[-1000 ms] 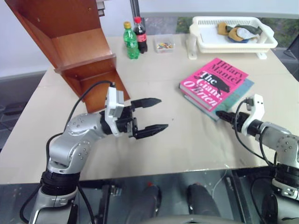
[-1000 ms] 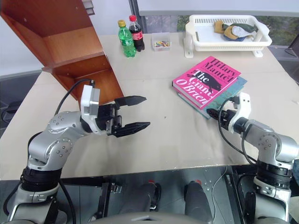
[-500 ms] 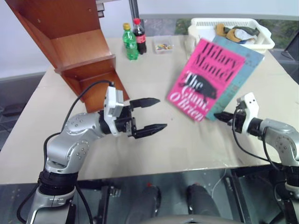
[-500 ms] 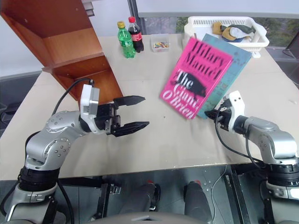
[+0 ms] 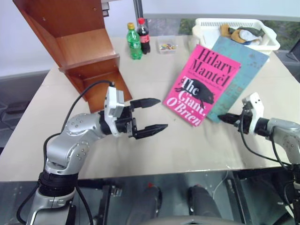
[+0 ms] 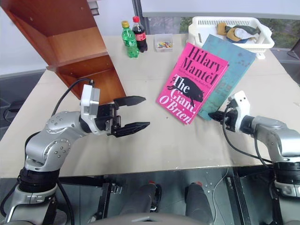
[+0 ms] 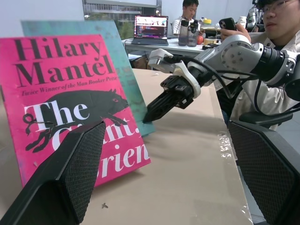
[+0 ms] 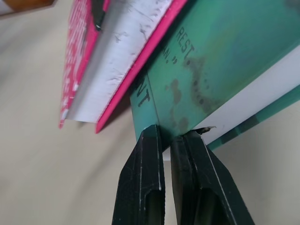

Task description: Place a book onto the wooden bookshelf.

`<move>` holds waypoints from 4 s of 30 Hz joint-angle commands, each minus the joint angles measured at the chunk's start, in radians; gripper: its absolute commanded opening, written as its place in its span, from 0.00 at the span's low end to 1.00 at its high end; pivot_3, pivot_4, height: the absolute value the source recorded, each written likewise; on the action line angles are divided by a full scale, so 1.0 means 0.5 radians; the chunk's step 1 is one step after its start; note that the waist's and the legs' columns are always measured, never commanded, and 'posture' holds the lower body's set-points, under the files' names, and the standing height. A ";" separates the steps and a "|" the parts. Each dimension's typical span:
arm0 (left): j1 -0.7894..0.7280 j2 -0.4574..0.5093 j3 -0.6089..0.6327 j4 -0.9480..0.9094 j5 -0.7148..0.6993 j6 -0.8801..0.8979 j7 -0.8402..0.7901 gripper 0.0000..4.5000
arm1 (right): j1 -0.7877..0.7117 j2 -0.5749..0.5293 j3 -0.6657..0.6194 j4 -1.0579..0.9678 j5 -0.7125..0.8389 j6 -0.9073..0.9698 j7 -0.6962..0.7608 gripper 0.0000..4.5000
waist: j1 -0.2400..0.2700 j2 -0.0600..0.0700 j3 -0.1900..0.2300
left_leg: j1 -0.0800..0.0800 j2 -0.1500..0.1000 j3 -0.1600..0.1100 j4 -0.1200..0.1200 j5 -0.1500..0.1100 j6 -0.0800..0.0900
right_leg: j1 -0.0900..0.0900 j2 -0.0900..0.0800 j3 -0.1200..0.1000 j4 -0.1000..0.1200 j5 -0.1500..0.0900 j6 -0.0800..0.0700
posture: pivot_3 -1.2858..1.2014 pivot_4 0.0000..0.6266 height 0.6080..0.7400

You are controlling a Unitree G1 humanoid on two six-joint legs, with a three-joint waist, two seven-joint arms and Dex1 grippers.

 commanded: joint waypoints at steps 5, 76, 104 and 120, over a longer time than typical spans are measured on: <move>-0.030 0.011 0.060 -0.020 -0.045 -0.011 -0.024 1.00 | -0.077 -0.236 -0.027 0.055 0.229 0.328 0.281 0.04 | -0.009 0.001 0.001 | -0.003 0.000 0.000 -0.001 0.000 0.000 | -0.003 0.000 0.000 -0.002 0.000 0.000 | 0.52 0.24 1.00; -1.971 -0.564 -0.273 3.335 0.855 0.598 -0.590 1.00 | 1.371 -0.003 -0.066 -1.976 0.021 -0.789 -1.138 0.99 | -0.016 -0.013 0.007 | -0.010 -0.012 -0.012 0.004 0.004 -0.006 | -0.004 -0.004 -0.011 0.002 -0.002 0.005 | 0.52 0.24 1.00; -1.882 -0.525 0.053 3.324 0.932 1.018 -0.723 0.49 | 1.559 -0.246 -0.093 -1.976 0.111 -0.927 -1.350 1.00 | -0.014 -0.023 0.013 | -0.010 -0.012 -0.013 0.032 -0.001 0.003 | -0.002 -0.002 -0.012 0.029 -0.003 0.006 | 0.52 0.24 1.00; -1.716 -0.420 0.180 2.576 0.700 1.081 -0.840 0.13 | 1.427 -0.215 -0.121 -1.973 0.109 -0.792 -1.259 1.00 | -0.014 -0.025 0.015 | -0.010 -0.011 -0.014 0.035 -0.001 0.003 | -0.002 -0.004 -0.011 0.034 -0.003 0.006 | 0.52 0.24 1.00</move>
